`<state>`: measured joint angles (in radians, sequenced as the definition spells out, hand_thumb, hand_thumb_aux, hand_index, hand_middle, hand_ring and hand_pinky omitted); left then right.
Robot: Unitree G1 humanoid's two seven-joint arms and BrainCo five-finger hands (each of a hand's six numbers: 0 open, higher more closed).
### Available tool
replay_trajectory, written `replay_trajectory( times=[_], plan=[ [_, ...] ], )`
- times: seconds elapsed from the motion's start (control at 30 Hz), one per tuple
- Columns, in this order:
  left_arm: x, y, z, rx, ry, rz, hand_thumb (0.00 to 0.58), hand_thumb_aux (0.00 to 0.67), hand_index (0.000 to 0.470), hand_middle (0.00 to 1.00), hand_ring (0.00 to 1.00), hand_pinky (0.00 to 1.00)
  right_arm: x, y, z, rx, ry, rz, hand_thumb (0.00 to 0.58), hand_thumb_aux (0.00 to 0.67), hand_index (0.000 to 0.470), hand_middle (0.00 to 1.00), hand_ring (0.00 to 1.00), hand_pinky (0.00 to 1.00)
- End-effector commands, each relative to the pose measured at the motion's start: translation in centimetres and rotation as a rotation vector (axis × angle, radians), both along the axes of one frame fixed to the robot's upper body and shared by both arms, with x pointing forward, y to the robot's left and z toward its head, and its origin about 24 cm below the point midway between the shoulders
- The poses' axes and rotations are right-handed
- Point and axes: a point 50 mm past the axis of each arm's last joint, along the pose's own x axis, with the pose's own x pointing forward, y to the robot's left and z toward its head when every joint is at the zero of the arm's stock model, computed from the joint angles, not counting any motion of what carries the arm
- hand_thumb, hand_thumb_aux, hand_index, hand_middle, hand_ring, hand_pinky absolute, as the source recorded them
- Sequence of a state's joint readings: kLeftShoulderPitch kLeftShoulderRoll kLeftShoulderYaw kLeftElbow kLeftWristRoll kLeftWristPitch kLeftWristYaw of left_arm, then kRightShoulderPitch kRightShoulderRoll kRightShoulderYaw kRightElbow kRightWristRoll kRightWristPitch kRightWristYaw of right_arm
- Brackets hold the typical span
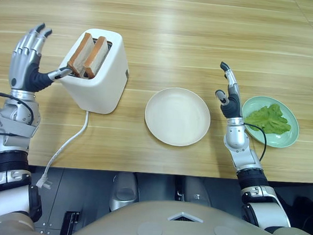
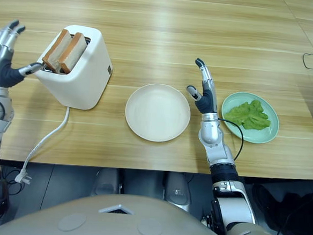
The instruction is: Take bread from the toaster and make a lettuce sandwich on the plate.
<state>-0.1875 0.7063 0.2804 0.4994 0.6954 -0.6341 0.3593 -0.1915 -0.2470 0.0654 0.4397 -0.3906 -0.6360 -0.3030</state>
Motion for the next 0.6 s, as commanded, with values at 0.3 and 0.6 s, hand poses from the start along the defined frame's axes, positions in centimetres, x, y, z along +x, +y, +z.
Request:
replay_trajectory(
  times=[0.3,0.6],
  plan=[
    [1.3,-0.4,-2.9,0.045,0.132,0.007,0.083,0.05,0.034,0.0,0.0,0.0,0.2,-0.2,0.1,-0.004,0.007,-0.011,0.0,0.0,0.0,0.0,0.0,0.0],
    [1.9,-1.0,-3.4,0.025,0.148,-0.012,0.447,0.349,0.24,0.0,0.0,0.0,0.1,-0.3,0.0,-0.005,0.009,-0.013,0.0,0.0,0.0,0.0,0.0,0.0]
  ],
)
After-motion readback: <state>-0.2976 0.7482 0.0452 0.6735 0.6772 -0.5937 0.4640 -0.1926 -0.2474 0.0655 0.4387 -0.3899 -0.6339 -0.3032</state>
